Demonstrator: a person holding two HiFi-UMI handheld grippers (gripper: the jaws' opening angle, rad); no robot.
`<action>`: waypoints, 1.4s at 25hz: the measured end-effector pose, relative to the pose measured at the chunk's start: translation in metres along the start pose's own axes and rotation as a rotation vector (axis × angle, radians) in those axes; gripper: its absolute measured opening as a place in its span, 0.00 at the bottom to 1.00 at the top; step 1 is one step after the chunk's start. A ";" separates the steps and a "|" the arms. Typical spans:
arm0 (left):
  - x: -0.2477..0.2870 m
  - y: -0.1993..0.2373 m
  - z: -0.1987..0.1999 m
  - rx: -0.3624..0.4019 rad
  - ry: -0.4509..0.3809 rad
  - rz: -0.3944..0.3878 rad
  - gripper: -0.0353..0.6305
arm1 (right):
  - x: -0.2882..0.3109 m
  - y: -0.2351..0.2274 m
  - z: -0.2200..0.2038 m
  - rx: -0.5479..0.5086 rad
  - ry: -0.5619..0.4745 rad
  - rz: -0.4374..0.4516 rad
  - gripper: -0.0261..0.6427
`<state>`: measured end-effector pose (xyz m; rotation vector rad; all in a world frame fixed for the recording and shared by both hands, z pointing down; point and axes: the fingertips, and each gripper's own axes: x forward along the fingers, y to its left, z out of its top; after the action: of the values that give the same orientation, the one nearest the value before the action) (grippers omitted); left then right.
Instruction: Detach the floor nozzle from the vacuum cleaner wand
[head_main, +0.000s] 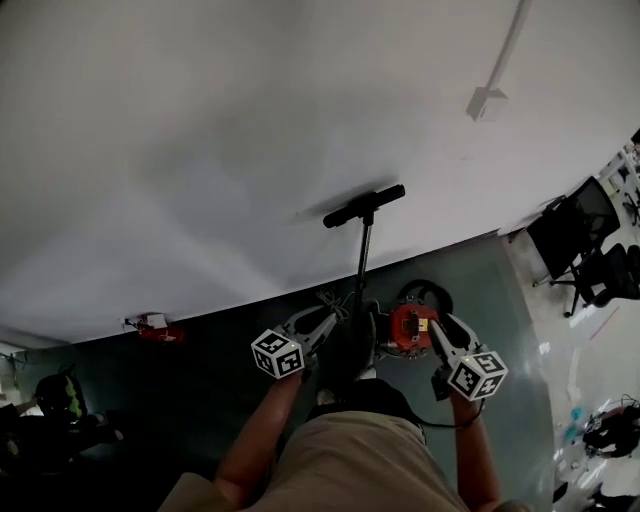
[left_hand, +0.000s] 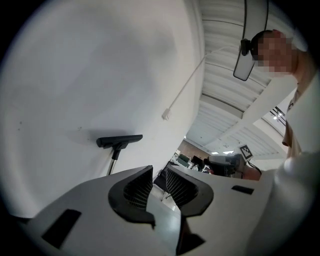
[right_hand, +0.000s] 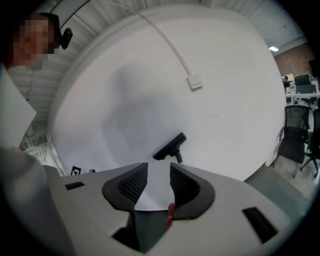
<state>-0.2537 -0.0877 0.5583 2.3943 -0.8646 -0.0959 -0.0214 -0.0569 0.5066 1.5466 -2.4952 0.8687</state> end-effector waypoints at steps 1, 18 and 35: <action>0.011 -0.003 0.002 0.010 0.022 -0.011 0.16 | -0.001 -0.010 0.002 -0.004 -0.006 -0.020 0.25; 0.072 0.089 0.010 0.171 0.191 0.255 0.18 | 0.041 -0.075 0.019 0.203 -0.118 -0.040 0.25; 0.142 0.201 0.011 0.130 0.393 -0.024 0.23 | 0.251 -0.063 0.065 0.552 -0.179 -0.150 0.37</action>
<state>-0.2578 -0.3027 0.6773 2.4241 -0.6722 0.4201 -0.0756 -0.3110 0.5666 2.0136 -2.3239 1.5486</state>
